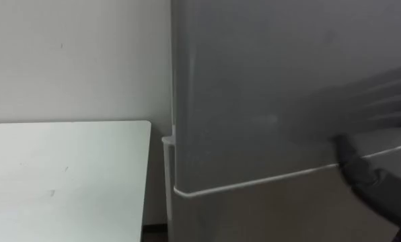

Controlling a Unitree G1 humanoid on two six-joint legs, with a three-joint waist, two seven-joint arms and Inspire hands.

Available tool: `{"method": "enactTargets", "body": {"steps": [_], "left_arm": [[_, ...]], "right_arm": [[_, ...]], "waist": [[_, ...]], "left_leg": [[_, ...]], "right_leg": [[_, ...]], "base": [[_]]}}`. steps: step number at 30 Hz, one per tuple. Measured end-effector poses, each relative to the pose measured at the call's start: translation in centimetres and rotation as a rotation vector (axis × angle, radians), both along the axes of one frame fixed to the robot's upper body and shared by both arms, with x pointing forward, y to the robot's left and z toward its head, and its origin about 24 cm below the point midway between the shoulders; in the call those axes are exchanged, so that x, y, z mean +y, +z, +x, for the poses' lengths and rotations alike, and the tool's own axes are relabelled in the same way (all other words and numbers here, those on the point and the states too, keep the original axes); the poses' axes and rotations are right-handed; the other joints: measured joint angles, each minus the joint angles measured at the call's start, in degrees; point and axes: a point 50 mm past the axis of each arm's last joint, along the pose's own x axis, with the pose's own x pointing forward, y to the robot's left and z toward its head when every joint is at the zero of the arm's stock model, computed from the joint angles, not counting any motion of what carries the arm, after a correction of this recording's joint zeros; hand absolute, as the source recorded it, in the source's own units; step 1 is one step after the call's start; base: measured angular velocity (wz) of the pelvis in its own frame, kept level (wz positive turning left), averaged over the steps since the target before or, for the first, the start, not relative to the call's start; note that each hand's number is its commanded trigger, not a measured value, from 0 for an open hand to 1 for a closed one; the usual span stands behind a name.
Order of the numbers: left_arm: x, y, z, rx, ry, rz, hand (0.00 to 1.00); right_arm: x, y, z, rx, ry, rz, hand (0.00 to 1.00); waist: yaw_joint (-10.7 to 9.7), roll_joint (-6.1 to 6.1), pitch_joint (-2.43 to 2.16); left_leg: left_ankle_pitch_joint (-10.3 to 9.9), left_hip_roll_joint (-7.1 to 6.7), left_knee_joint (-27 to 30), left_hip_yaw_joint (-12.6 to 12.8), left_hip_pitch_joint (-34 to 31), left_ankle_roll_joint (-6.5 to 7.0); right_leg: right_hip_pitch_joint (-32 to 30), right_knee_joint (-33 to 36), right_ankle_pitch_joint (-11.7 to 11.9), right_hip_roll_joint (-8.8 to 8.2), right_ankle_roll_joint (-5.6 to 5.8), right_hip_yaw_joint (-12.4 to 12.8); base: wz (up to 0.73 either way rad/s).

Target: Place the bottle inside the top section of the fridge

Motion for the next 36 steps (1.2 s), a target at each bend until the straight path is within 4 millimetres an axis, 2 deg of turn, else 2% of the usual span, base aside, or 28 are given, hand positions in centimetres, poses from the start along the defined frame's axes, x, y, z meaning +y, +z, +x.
{"method": "enactTargets", "body": {"steps": [4,11,19,27,36], "left_arm": [[0.0,0.0,-0.1,0.011,-0.001,-0.009,0.0],[0.1,0.0,-0.3,0.034,0.003,-0.01,0.0],[-0.1,-0.1,-0.2,0.035,-0.016,-0.014,0.0],[-0.1,-0.1,-0.4,0.042,-0.013,-0.021,0.0],[-0.1,-0.1,-0.4,0.041,-0.014,-0.027,0.0]], "right_arm": [[1.0,-0.7,0.5,0.06,0.088,-0.019,0.0],[1.2,-1.3,0.7,0.097,0.121,-0.065,0.0],[1.3,-1.7,0.8,0.132,0.147,-0.079,0.0],[1.4,-1.7,0.9,0.134,0.164,-0.083,0.0],[1.4,-1.7,0.9,0.135,0.163,-0.086,0.0]], "waist": [[0.1,-0.23,0.09],[0.2,-0.26,0.12],[0.6,0.28,0.24],[1.1,-0.22,-0.01],[1.1,-0.24,-0.03]], "left_leg": [[-0.1,0.01,0.0,0.0,-0.4,-0.05],[-0.1,0.03,0.3,-0.1,-0.7,-0.04],[-0.1,0.14,0.6,-0.1,-0.7,-0.04],[-0.1,0.14,0.9,-0.1,-0.8,-0.01],[-0.1,0.15,0.9,-0.1,-0.7,0.0]], "right_leg": [[-0.1,0.1,0.0,0.0,0.0,-0.1],[0.1,-0.1,0.3,0.01,-0.02,-0.2],[-0.1,0.7,0.3,0.0,-0.07,-0.2],[-0.1,0.6,0.3,-0.02,-0.09,-0.2],[0.0,0.7,0.3,-0.02,-0.1,-0.1]], "base": [[0.0],[0.0],[0.0],[0.0],[0.0]]}}
